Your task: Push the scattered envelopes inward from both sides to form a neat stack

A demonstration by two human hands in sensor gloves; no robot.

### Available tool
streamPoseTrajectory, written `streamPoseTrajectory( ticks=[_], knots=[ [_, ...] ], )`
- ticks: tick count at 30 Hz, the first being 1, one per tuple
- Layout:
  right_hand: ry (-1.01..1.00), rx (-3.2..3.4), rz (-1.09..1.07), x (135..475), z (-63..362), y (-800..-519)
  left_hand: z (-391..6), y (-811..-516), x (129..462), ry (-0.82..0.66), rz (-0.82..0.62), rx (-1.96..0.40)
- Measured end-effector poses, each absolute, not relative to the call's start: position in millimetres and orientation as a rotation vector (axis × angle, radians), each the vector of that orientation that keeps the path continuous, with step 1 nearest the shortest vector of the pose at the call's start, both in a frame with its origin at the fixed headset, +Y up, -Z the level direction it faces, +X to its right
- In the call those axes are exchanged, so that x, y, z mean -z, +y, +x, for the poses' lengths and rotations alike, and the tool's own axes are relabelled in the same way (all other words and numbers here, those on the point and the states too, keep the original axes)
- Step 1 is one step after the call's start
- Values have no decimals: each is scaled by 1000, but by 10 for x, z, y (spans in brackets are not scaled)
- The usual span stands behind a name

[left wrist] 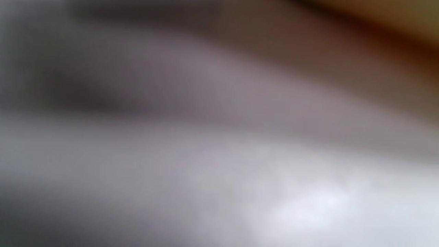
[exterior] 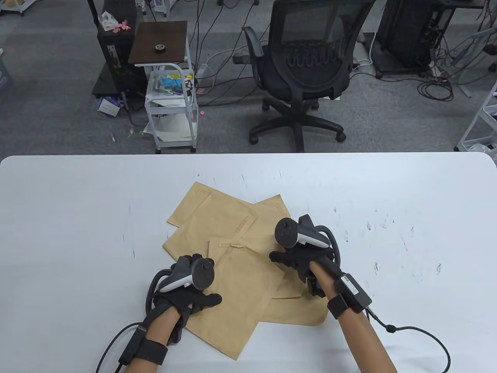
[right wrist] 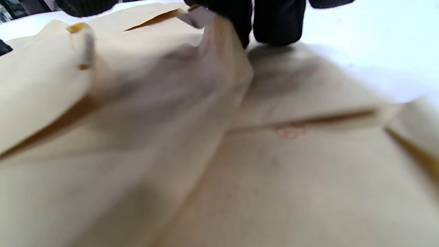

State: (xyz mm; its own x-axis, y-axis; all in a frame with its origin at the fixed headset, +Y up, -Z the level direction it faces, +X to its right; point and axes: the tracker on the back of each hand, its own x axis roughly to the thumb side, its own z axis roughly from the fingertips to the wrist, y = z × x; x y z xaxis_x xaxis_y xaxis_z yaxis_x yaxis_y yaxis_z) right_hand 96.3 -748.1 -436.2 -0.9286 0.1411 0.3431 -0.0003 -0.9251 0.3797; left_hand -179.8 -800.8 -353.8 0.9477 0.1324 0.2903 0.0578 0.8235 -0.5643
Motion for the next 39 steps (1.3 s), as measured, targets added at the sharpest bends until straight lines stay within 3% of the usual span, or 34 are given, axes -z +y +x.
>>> streamPoseTrajectory(
  ticks=[5,8,10,13,17,18,19,21,25,28,30,33,35,39],
  knots=[
    [225,-3014,370,4536,1015,-7561,-1766,-7983,3532,-331,-561,-15],
    [499,-2936,528,4560,927,-7738,-1730,-7952,3539,-316,-514,25],
    [455,-2813,640,4540,833,-7647,-1702,-7950,3551,-314,-505,51],
    [516,-2864,552,4635,786,-7420,-1683,-7936,3554,-311,-484,68],
    [282,-3138,468,4847,660,-7186,-1660,-7823,3479,-369,-401,31],
    [275,-3135,450,4886,618,-7199,-1644,-7804,3462,-405,-446,12],
    [360,-3084,411,4962,526,-7285,-1614,-7795,3429,-438,-565,-11],
    [483,-2991,435,5032,403,-7456,-1550,-7847,3390,-427,-657,5],
    [638,-2826,542,5015,136,-7830,-1518,-7979,3432,-467,-534,115],
    [663,-2777,769,4972,74,-7722,-1531,-7972,3471,-403,-506,88],
    [697,-2725,769,4961,124,-7599,-1539,-7973,3473,-406,-519,105],
    [573,-2692,696,4931,317,-7390,-1576,-7898,3454,-402,-458,79],
    [618,-2735,759,4846,483,-7276,-1682,-7794,3489,-387,-423,32],
    [872,-3019,803,4386,956,-7207,-2133,-7687,3588,-257,-692,-56]
  ],
)
